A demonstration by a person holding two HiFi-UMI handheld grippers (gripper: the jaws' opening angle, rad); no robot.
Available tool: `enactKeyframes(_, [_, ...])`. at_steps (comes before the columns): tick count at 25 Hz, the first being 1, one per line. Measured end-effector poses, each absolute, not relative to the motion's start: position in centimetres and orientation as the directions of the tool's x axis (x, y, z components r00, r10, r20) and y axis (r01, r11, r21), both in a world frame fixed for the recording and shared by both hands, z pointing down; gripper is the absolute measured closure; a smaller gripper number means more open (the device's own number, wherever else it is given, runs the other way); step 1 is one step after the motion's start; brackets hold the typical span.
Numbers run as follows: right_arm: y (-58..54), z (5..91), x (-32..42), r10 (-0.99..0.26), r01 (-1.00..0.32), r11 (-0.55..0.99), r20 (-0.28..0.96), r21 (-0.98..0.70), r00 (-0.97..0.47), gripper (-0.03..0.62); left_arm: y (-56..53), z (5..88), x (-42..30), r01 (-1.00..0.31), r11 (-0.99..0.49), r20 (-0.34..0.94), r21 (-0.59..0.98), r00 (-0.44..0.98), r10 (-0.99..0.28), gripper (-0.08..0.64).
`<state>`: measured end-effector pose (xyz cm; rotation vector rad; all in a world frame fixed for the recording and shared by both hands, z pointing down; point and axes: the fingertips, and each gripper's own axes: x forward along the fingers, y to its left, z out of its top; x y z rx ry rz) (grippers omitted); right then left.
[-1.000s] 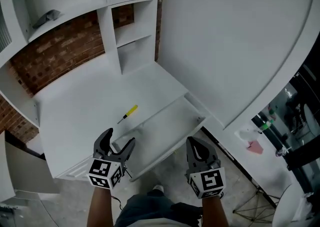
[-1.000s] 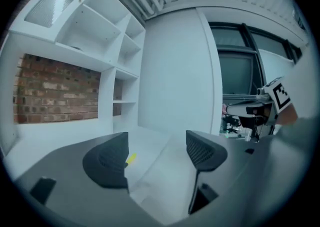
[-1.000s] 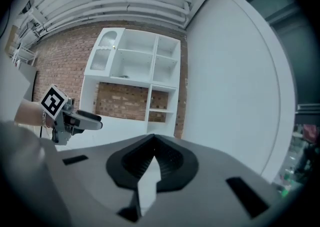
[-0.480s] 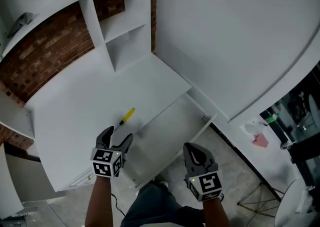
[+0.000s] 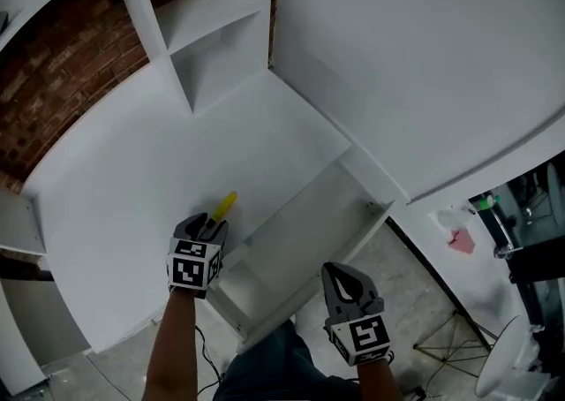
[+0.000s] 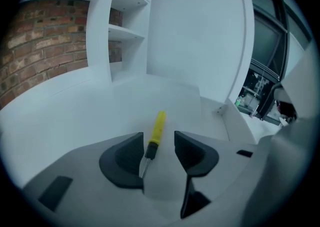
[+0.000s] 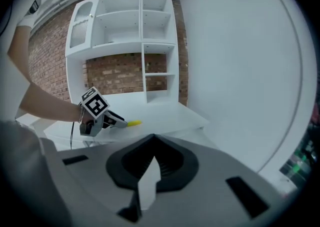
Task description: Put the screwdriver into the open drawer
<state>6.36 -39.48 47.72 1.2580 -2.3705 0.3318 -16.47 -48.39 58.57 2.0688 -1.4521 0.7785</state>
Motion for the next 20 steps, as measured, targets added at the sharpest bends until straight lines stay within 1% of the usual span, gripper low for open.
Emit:
enactKeyframes(2, [-40.0, 47.9, 6.0, -0.721, -0.827, 0.562, 0.487, -0.004, -0.492, 0.581, -48.8, 59.6, -16.8, -0.954, -0.290, 0.723, 0.073, 0.251, -0.644, 0.372])
enactKeyframes(3, [-40.3, 47.8, 5.9, -0.720, -0.825, 0.565, 0.488, -0.001, -0.493, 0.581, -48.8, 60.0, -17.0, -0.959, -0.276, 0.733, 0.067, 0.235, -0.638, 0.395])
enactKeyframes(4, [-40.6, 47.7, 5.8, -0.720, -0.824, 0.566, 0.488, 0.002, -0.493, 0.581, -48.9, 60.2, -17.2, -0.963, -0.263, 0.739, 0.060, 0.220, -0.637, 0.434])
enactKeyframes(6, [-41.1, 47.5, 5.8, -0.723, -0.826, 0.564, 0.486, 0.005, -0.491, 0.581, -49.0, 60.3, -17.5, -0.967, -0.247, 0.742, 0.057, 0.207, -0.637, 0.474])
enactKeyframes(12, [-41.8, 46.2, 6.1, -0.742, -0.830, 0.557, 0.463, 0.025, -0.485, 0.581, -49.1, 58.7, -17.3, -0.969, -0.234, 0.711, 0.081, 0.221, -0.667, 0.476])
enactKeyframes(20, [-40.6, 42.7, 7.2, -0.782, -0.837, 0.546, 0.389, 0.050, -0.487, 0.581, -47.5, 52.2, -16.5, -0.974, -0.198, 0.608, 0.107, 0.222, -0.762, 0.476])
